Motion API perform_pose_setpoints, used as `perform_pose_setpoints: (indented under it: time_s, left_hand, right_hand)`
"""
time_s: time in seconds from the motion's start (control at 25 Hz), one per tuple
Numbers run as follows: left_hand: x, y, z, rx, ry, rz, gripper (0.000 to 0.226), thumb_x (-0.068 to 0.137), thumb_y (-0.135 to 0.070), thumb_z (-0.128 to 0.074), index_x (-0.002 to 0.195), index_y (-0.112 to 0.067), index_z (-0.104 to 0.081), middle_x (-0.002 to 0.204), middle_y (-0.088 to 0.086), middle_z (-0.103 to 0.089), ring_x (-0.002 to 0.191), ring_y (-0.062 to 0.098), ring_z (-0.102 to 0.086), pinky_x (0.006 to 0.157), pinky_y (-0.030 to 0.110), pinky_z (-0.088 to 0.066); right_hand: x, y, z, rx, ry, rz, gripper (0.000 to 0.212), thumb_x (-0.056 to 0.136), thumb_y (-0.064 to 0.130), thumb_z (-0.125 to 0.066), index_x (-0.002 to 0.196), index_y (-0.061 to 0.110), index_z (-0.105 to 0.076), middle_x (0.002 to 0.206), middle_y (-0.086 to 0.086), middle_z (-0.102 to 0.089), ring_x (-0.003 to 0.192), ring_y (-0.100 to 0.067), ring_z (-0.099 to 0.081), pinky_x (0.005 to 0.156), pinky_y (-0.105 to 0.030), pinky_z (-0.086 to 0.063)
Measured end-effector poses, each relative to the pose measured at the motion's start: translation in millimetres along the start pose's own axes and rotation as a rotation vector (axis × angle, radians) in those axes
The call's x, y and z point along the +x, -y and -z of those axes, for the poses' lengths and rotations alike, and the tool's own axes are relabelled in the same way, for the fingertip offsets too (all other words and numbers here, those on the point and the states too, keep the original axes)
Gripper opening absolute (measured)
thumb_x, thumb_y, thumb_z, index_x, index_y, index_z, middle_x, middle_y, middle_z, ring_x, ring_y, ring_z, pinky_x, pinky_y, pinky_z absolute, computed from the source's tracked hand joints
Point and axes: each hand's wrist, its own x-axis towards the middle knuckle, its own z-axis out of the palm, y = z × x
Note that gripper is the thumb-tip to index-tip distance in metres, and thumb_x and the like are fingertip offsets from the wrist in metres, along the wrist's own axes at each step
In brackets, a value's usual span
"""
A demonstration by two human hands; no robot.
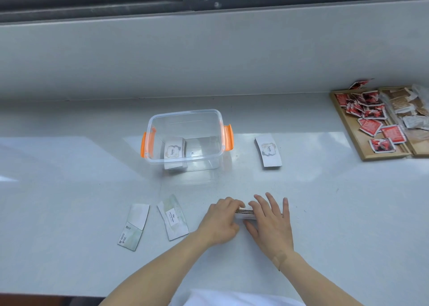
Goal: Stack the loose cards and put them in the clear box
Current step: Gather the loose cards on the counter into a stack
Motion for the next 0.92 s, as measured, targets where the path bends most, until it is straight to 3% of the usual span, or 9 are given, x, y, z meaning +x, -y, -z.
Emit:
perform_pose_setpoints:
  time_s: [0.16, 0.32, 0.52, 0.72, 0.92]
  left_hand:
    - [-20, 55, 35, 0.207, -0.016, -0.047, 0.062, 0.076, -0.016, -0.054, 0.136, -0.028, -0.046, 0.138, -0.004, -0.046, 0.134, 0.018, -0.036, 0.108, 0.034, -0.027]
    - [-37, 108, 75, 0.447, 0.055, -0.065, 0.066, 0.076, -0.020, -0.054, 0.138, -0.036, -0.041, 0.146, -0.006, -0.039, 0.141, 0.018, -0.029, 0.115, 0.034, -0.023]
    - [-47, 139, 94, 0.624, 0.165, -0.071, 0.069, 0.077, -0.022, -0.055, 0.140, -0.041, -0.034, 0.156, -0.008, -0.025, 0.147, 0.018, -0.017, 0.118, 0.038, -0.016]
    - [-45, 141, 91, 0.621, 0.139, -0.071, 0.058, 0.076, -0.027, -0.065, 0.129, -0.035, -0.043, 0.138, -0.005, -0.039, 0.135, 0.018, -0.031, 0.107, 0.033, -0.029]
    - [-44, 137, 93, 0.594, 0.136, 0.004, 0.051, 0.078, -0.029, -0.073, 0.119, -0.031, -0.044, 0.120, -0.003, -0.038, 0.108, 0.020, -0.042, 0.086, 0.030, -0.038]
  right_hand:
    - [-3, 1, 1, -0.008, 0.012, 0.007, 0.038, 0.080, 0.039, -0.069, 0.110, 0.020, -0.058, 0.129, 0.000, -0.059, 0.134, -0.032, -0.043, 0.112, -0.063, -0.016]
    - [-4, -3, 0, -0.033, 0.027, 0.029, 0.042, 0.086, 0.046, -0.038, 0.112, 0.019, -0.058, 0.130, 0.001, -0.059, 0.138, -0.031, -0.039, 0.115, -0.060, -0.011]
    - [-4, -4, 1, -0.030, 0.048, 0.029, 0.044, 0.086, 0.046, -0.036, 0.112, 0.018, -0.059, 0.128, -0.001, -0.060, 0.138, -0.032, -0.039, 0.116, -0.056, -0.011]
    - [-3, -4, 2, -0.011, 0.050, 0.039, 0.044, 0.087, 0.046, -0.037, 0.113, 0.018, -0.059, 0.129, 0.000, -0.059, 0.138, -0.032, -0.038, 0.115, -0.052, -0.015]
    - [-2, -6, 3, -0.001, 0.063, 0.043, 0.050, 0.088, 0.048, -0.038, 0.125, 0.020, -0.055, 0.137, 0.000, -0.055, 0.140, -0.031, -0.035, 0.114, -0.049, -0.019]
